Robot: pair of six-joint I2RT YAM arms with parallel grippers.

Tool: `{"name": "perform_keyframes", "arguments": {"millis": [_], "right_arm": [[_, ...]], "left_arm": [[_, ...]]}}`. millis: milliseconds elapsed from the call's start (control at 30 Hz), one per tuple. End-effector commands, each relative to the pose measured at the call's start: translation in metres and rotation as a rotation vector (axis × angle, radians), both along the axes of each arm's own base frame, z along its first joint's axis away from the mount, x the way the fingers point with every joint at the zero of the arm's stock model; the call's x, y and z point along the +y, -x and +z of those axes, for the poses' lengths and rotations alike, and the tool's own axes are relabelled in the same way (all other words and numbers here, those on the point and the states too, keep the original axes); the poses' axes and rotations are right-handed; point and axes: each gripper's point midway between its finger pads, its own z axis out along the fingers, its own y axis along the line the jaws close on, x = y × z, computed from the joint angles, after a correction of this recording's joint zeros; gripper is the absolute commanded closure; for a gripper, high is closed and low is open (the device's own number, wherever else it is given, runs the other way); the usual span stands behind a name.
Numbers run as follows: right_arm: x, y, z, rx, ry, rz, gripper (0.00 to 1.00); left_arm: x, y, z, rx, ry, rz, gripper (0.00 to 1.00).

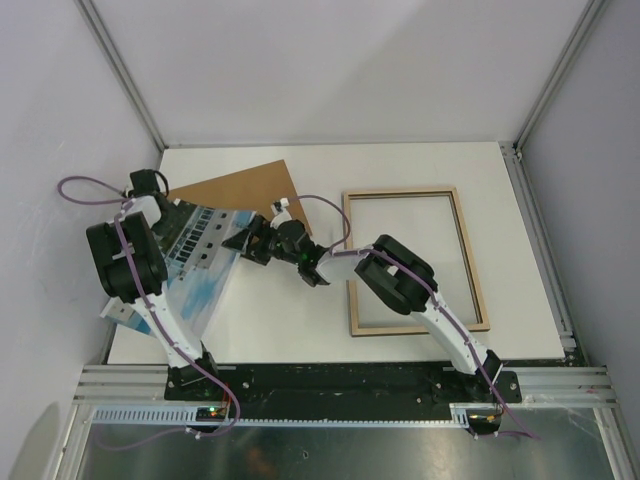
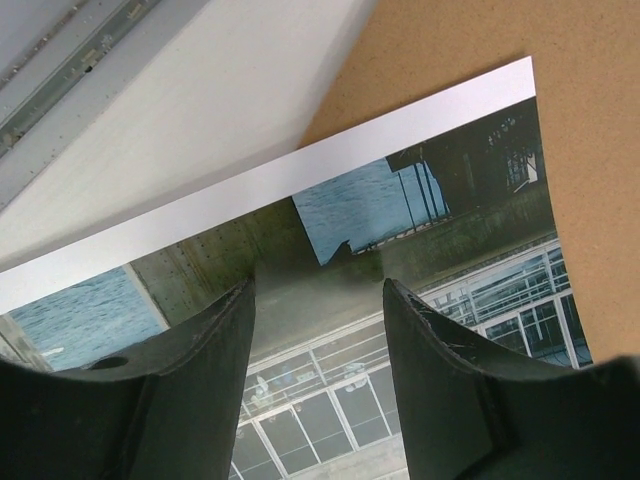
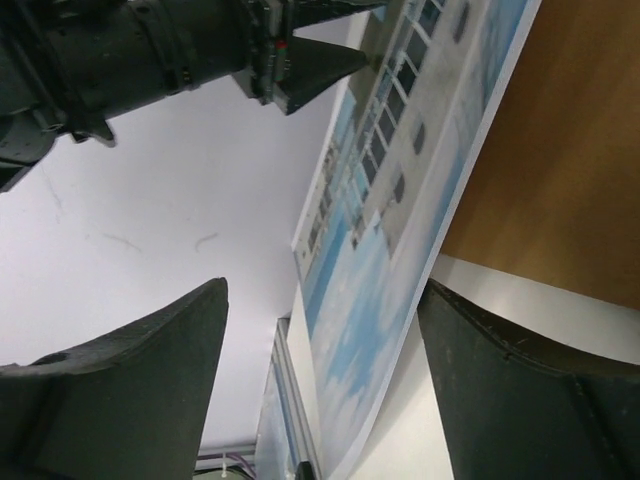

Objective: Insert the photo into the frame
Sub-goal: Pick up the photo from the backboard.

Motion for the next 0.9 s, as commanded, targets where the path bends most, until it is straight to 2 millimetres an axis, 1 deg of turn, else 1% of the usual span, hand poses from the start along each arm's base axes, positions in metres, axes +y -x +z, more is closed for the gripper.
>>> {"name": "perform_keyframes", "arguments": {"millis": [0,67,167,233,333,433,500,533,600,633,667,700,800,833,867], "right_arm": [[0.004,-0.003,-0.02,-0.039,0.102,0.002,0.23],[0.002,-0.007,-0.032,-0.038,0.153,-0.004,0.3],[0.002,-0.014,-0.043,-0.055,0.207,-0.01,0.39],[0.004,-0.018,-0.046,-0.073,0.229,-0.008,0.44],[0.011,-0.024,-0.045,-0.09,0.246,0.0,0.53],[0.012,-0.028,-0.045,-0.089,0.259,0.0,0.68],[0.009,-0.031,-0.044,-0.081,0.267,-0.004,0.8],[0.007,-0.032,-0.043,-0.078,0.273,-0.006,0.86],[-0.001,-0.037,-0.039,-0.07,0.289,-0.015,0.96],[-0.005,-0.039,-0.032,-0.068,0.295,-0.02,0.98],[-0.012,-0.041,-0.03,-0.06,0.306,-0.027,0.99],[-0.02,-0.042,-0.025,-0.052,0.315,-0.034,0.99],[-0.043,-0.047,0.003,-0.028,0.306,-0.046,1.0],[-0.051,-0.048,0.006,-0.012,0.313,-0.048,1.0],[-0.059,-0.05,0.016,-0.007,0.312,-0.049,1.0]], "left_arm": [[-0.024,0.009,-0.004,0.026,0.055,-0.066,0.41],[-0.028,0.008,0.001,0.015,0.056,-0.079,0.4],[-0.036,0.005,0.007,0.001,0.056,-0.108,0.4],[-0.041,0.003,0.012,-0.009,0.053,-0.127,0.4],[-0.046,0.001,0.019,-0.025,0.055,-0.148,0.4],[-0.053,0.0,0.026,-0.045,0.063,-0.171,0.4],[-0.061,-0.002,0.037,-0.068,0.061,-0.198,0.39],[-0.066,-0.003,0.046,-0.088,0.055,-0.215,0.38],[-0.082,-0.003,0.069,-0.132,0.034,-0.258,0.36],[-0.093,0.0,0.081,-0.156,0.024,-0.282,0.35],[-0.101,0.004,0.09,-0.172,0.01,-0.301,0.34],[-0.114,0.01,0.102,-0.196,-0.005,-0.33,0.33],[-0.148,0.031,0.131,-0.259,-0.053,-0.405,0.31],[-0.165,0.041,0.142,-0.286,-0.07,-0.445,0.3],[-0.175,0.05,0.149,-0.301,-0.087,-0.467,0.29]]}}
